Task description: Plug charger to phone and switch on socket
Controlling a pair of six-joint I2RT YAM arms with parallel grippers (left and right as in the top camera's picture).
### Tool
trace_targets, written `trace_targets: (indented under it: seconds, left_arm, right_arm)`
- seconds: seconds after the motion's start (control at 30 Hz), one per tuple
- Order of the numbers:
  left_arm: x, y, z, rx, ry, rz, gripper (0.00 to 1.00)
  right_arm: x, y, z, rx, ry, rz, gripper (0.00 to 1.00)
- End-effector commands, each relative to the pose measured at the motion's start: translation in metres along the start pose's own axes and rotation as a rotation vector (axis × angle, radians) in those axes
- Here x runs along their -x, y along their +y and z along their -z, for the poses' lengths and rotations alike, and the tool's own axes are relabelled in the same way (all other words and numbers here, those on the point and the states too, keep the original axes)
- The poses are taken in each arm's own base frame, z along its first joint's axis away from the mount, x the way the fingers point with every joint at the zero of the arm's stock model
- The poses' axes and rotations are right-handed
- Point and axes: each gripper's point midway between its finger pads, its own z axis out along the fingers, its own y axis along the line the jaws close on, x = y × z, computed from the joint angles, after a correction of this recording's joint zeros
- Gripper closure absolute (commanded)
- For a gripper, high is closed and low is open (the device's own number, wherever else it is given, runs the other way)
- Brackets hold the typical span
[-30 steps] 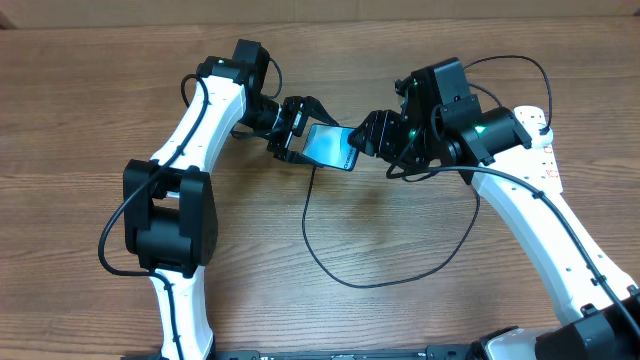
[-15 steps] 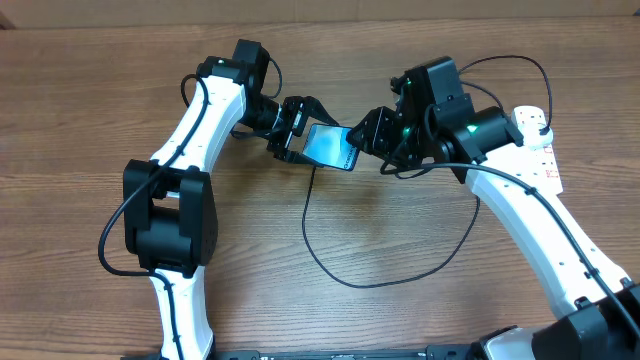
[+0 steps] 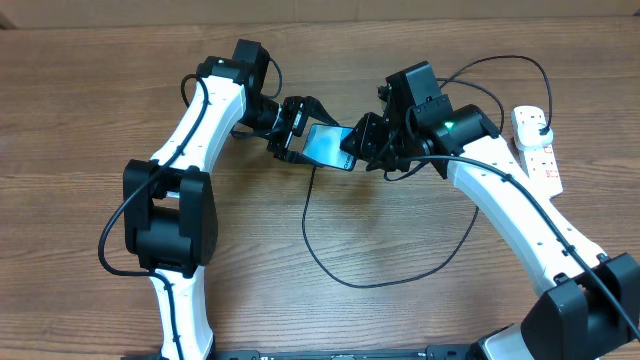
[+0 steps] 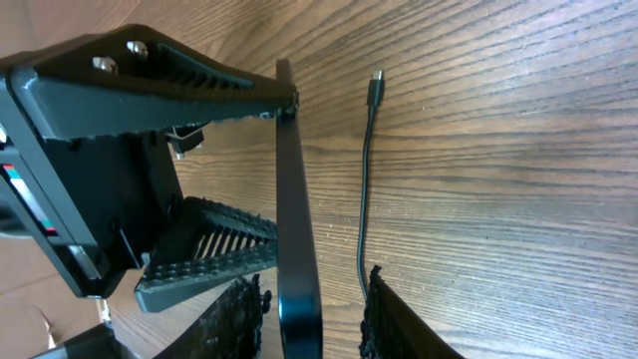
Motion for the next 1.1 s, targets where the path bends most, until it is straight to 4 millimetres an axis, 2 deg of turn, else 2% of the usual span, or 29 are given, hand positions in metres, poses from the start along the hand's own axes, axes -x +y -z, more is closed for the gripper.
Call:
trace_targets:
  seconds: [0.0,0.37,0.63,0.9,1.07]
  left_arm:
    - [-0.01,-0.009,0.002,-0.023,0.044,0.011,0.38]
    - [-0.01,-0.009,0.002,-0.022,0.045,0.011,0.39]
    - [-0.01,-0.009,0.002,-0.023,0.045,0.011,0.39]
    - [-0.01,-0.009,0.002,-0.023,0.045,0.011,0.39]
    - [-0.01,-0.009,0.002,-0.023,0.045,0.011,0.39]
  right_arm:
    - [0.005,-0.001,-0.002,-0.008,-0.025,-0.015,0.66]
    - [0.0,0.007,-0.006,-0.008,-0.03,0.015,0.68]
    - [0.002,0.006,-0.007,-0.022,-0.043,0.018,0.68]
    - [0.0,-0.006,-0.028,-0.058,-0.002,-0.019,0.72]
    - [0.001,-0.007,-0.03,-0.059,-0.004,-0.019,0.73]
